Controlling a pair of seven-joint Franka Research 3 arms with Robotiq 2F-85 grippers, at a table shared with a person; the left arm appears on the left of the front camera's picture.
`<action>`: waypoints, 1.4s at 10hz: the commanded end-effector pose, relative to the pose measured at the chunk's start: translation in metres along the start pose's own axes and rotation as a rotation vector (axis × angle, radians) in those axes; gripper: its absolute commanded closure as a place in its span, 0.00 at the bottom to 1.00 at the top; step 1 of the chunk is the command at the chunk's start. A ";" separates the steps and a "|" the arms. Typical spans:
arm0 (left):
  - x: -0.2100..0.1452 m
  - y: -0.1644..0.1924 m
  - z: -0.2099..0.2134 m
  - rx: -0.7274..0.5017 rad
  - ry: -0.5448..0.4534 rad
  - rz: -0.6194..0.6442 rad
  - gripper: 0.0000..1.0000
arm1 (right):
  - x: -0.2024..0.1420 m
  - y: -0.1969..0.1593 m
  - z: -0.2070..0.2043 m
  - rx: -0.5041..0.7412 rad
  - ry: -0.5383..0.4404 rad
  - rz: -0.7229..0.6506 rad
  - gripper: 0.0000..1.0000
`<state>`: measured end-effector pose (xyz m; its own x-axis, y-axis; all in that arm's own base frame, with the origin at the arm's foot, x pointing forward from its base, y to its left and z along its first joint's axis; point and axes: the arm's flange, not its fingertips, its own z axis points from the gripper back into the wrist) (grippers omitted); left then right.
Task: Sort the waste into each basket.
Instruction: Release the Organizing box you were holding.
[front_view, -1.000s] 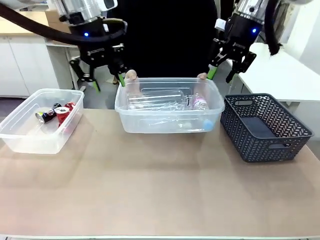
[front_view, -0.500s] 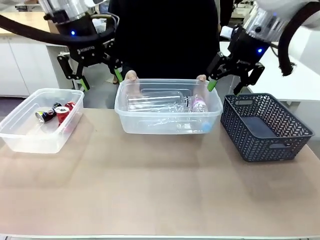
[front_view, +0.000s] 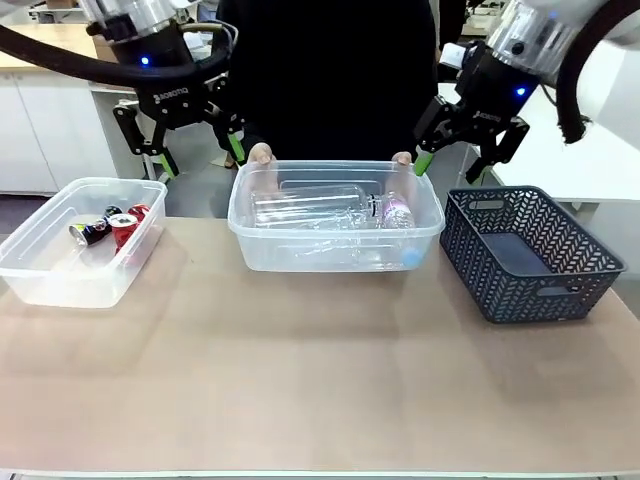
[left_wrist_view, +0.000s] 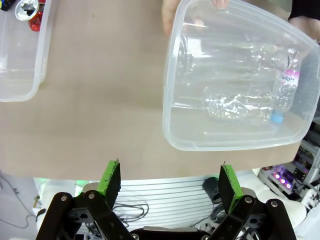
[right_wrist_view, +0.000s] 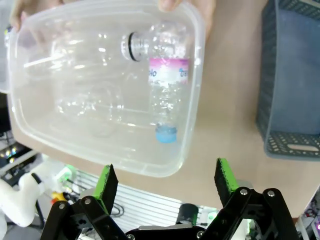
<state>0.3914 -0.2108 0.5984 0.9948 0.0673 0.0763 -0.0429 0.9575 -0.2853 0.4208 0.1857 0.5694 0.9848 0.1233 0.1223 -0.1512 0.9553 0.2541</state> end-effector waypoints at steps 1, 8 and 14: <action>0.000 0.000 0.002 0.010 -0.001 0.008 0.00 | 0.002 -0.001 0.004 0.011 0.009 0.018 0.00; -0.059 0.011 0.012 -0.017 0.042 -0.154 0.00 | -0.105 0.007 0.007 -0.026 -0.012 0.127 0.00; -0.149 0.024 -0.016 0.049 0.114 -0.141 0.00 | -0.202 -0.011 -0.013 -0.079 0.089 0.101 0.00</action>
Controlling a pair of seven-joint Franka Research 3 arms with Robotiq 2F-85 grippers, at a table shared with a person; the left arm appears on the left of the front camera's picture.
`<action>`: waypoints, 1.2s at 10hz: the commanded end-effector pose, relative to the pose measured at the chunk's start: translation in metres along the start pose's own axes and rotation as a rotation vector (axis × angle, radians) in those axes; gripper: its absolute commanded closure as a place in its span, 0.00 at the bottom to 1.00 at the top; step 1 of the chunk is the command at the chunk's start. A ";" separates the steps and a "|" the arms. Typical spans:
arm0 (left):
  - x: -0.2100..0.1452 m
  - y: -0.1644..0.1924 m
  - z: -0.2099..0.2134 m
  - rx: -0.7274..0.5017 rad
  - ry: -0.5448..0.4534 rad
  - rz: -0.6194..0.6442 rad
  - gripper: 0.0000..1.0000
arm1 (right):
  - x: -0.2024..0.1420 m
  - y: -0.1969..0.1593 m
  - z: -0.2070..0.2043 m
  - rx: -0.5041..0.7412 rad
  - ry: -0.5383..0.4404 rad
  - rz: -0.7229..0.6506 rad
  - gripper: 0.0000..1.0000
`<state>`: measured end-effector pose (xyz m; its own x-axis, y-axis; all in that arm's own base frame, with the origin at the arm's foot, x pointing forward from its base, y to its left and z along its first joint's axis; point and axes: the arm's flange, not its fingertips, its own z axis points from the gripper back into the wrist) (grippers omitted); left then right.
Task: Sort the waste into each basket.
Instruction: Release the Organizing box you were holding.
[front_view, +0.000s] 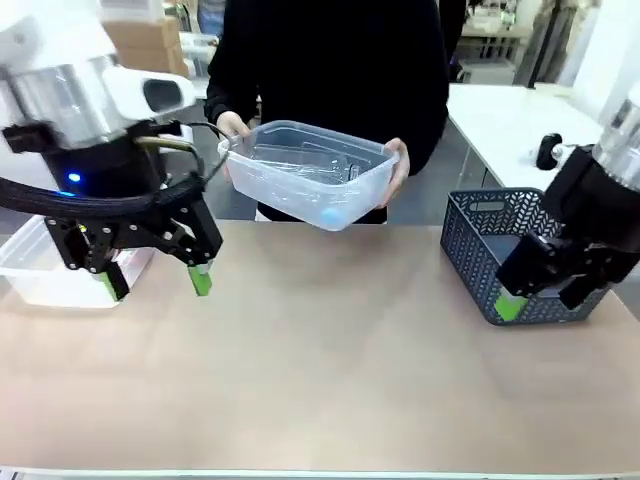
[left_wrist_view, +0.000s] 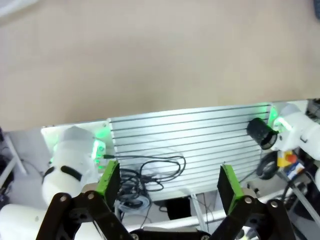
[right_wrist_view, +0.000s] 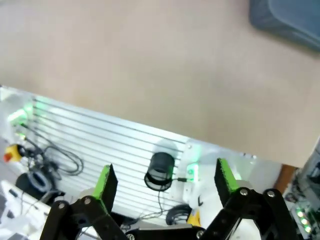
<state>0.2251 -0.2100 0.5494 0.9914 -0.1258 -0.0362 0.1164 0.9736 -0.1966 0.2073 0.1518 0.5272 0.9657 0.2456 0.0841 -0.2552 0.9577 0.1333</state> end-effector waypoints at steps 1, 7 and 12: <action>0.017 0.006 0.017 -0.037 -0.044 0.019 0.00 | 0.002 -0.001 0.000 0.004 0.004 -0.002 0.00; -0.069 0.183 0.066 -1.204 -0.175 0.173 0.00 | -0.099 -0.163 0.065 1.570 -0.492 -0.164 0.00; -0.083 0.195 0.080 -0.899 -0.091 0.089 0.00 | -0.104 -0.177 0.108 1.046 -0.262 -0.048 0.00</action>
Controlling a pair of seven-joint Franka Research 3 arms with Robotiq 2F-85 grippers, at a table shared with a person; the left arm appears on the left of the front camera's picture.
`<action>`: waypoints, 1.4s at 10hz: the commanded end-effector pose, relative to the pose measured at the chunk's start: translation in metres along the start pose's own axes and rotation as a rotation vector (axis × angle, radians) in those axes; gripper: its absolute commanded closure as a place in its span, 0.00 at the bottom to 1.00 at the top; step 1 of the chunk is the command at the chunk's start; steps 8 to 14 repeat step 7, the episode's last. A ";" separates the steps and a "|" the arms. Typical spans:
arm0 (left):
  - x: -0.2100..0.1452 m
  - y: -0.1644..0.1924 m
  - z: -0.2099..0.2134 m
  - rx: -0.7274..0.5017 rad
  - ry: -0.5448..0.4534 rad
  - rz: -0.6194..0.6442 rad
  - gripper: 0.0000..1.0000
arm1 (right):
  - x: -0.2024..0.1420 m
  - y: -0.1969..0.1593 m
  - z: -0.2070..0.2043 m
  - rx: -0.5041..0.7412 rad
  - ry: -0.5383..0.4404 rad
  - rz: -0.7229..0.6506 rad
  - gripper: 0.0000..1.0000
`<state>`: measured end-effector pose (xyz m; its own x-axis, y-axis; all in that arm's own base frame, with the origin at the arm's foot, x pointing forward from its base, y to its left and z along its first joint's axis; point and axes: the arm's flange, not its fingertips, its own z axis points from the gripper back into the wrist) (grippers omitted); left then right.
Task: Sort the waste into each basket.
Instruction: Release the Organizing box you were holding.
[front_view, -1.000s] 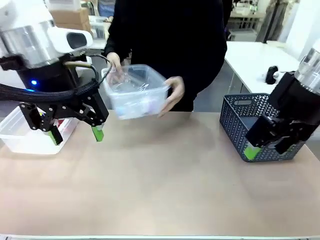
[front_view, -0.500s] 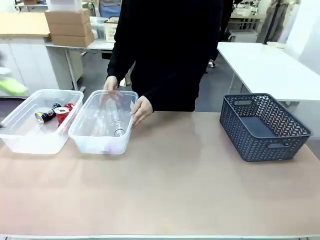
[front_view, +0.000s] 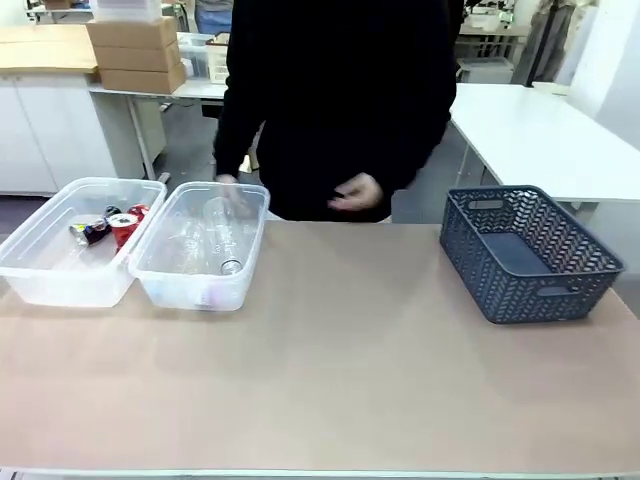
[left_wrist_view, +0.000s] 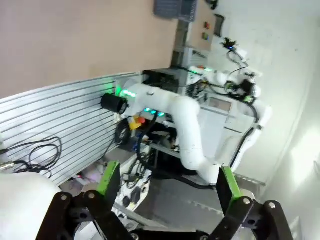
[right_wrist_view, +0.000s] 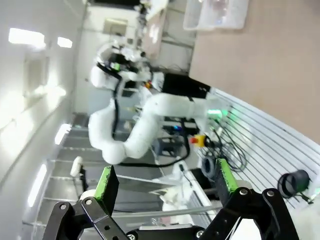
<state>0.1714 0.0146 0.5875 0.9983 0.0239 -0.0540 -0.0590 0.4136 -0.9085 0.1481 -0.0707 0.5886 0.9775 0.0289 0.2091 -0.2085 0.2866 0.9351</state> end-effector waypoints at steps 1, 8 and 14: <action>-0.001 -0.008 -0.006 0.049 0.009 -0.045 0.00 | 0.002 0.015 -0.007 -0.049 0.009 0.046 0.00; -0.001 -0.008 -0.006 0.049 0.009 -0.045 0.00 | 0.002 0.015 -0.007 -0.049 0.009 0.046 0.00; -0.001 -0.008 -0.006 0.049 0.009 -0.045 0.00 | 0.002 0.015 -0.007 -0.049 0.009 0.046 0.00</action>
